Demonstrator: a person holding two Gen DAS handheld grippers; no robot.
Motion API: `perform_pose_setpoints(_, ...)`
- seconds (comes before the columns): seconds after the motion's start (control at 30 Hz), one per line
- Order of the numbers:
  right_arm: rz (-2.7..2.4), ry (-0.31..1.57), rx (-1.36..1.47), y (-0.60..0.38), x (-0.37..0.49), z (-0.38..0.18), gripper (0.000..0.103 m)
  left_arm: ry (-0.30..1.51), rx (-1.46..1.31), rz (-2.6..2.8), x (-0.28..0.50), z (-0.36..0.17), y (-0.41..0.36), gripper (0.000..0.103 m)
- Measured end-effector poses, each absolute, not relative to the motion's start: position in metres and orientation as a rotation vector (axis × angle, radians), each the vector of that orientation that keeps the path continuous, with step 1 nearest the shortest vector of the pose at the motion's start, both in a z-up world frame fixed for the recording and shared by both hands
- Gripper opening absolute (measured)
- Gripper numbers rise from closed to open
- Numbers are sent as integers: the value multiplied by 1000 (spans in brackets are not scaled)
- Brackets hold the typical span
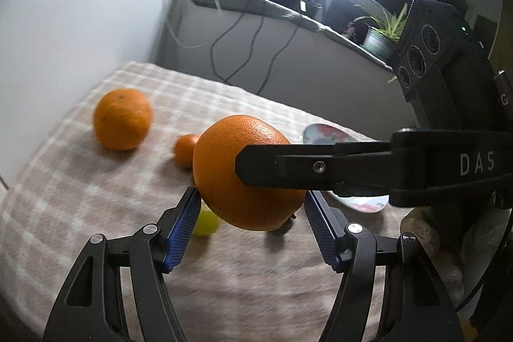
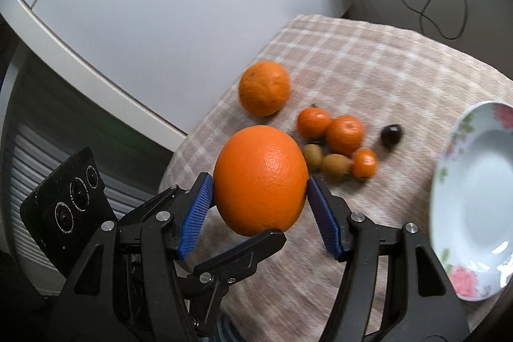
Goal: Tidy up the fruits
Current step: 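Close the right gripper on the large orange and lift it, then carry the orange over the white plate, lower it and open the right gripper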
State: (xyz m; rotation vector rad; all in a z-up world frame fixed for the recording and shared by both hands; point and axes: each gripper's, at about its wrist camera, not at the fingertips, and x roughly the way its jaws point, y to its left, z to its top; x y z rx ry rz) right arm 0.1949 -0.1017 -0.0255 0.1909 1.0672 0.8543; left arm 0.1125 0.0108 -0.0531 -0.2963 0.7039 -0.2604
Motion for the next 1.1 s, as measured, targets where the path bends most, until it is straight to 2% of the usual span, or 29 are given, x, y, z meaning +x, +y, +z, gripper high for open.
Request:
perform_pose_setpoints(0.5, 702, 1009, 294, -210, 226, -17, 64, 711, -261, -415, 166, -46, -73, 67)
perform_pose_setpoints(1.1, 603, 1052, 371, -280, 269, -61, 64, 849, -259, -480, 216, -70, -134, 67)
